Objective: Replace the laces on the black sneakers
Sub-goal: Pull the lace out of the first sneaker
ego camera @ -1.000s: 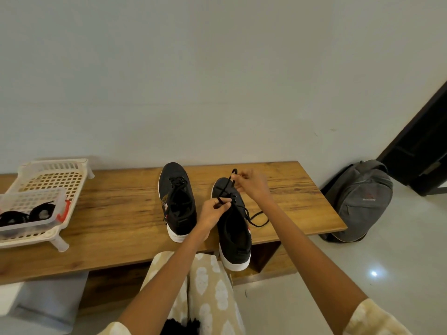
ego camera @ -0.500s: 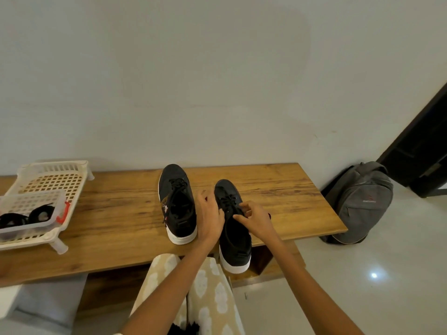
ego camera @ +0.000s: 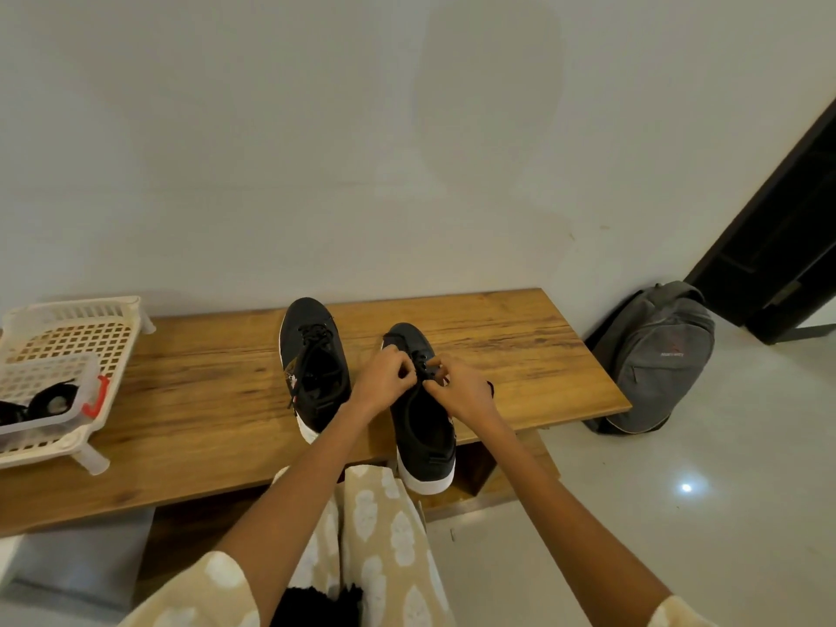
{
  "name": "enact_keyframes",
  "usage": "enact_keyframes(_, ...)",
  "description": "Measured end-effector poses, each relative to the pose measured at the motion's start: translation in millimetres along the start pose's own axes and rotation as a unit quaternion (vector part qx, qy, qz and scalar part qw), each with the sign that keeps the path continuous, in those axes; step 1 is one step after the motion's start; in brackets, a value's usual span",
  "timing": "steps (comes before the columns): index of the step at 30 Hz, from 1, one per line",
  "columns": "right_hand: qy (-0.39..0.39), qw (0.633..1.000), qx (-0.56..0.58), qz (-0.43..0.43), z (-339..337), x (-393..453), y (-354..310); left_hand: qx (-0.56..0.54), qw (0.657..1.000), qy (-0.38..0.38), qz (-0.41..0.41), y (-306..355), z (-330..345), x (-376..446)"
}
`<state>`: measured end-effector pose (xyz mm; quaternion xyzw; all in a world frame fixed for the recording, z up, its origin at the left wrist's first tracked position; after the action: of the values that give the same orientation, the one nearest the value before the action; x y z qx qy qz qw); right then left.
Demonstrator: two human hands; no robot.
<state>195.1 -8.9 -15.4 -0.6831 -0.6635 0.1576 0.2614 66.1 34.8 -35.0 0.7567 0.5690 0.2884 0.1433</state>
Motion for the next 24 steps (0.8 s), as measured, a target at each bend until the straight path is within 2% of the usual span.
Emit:
enact_keyframes(2,-0.025,0.999,-0.025,-0.031,2.9,5.6,-4.5,-0.123,0.986,0.023,-0.109,-16.2,1.9,-2.4)
enact_keyframes(4,-0.052,0.995,-0.052,-0.062,6.4,11.7,-9.8,-0.268,0.934,0.036,-0.236,-24.1,3.6,-8.5)
enact_keyframes(6,-0.053,0.993,-0.073,-0.079,6.1,17.5,-15.2,-0.347,0.882,0.031,-0.317,-24.9,8.9,-15.8)
enact_keyframes(8,-0.043,0.990,-0.104,-0.087,3.0,23.2,-21.6,-0.365,0.874,0.031,-0.319,-19.6,12.3,-18.2)
enact_keyframes(11,-0.082,0.980,-0.159,-0.082,-2.8,38.1,-33.4,-0.337,0.907,0.045,-0.250,-12.9,12.5,-14.4)
enact_keyframes(13,-0.102,0.979,-0.164,-0.065,-11.3,52.0,-45.1,-0.370,0.898,0.028,-0.235,-11.2,13.0,-15.3)
enact_keyframes(15,-0.115,0.984,-0.130,-0.050,-19.2,62.6,-59.2,-0.437,0.862,-0.001,-0.257,-13.9,18.2,-19.2)
enact_keyframes(16,-0.121,0.985,-0.118,-0.042,-19.8,66.8,-63.7,-0.449,0.854,-0.011,-0.262,-16.1,21.6,-20.4)
enact_keyframes(19,-0.145,0.986,-0.077,-0.001,-10.9,71.0,-65.0,-0.448,0.851,-0.011,-0.274,-18.4,24.2,-20.8)
enact_keyframes(22,-0.133,0.991,-0.020,0.008,-3.2,65.4,-60.4,-0.425,0.865,0.004,-0.269,-13.2,15.8,-14.4)
enact_keyframes(24,-0.116,0.993,0.027,0.003,-5.7,61.4,-56.2,-0.439,0.850,0.005,-0.291,-13.8,12.2,-12.6)
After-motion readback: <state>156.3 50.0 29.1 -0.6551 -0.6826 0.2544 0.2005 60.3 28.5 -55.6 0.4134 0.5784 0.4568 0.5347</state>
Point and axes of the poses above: each hand's wrist, its own x-axis towards the middle knuckle, its own z-axis out of the palm, y = z × x, the point moved 5 cm from there along x, towards the middle knuckle, and after that the axes turned 11 degrees about y, right-handed, at the moved point
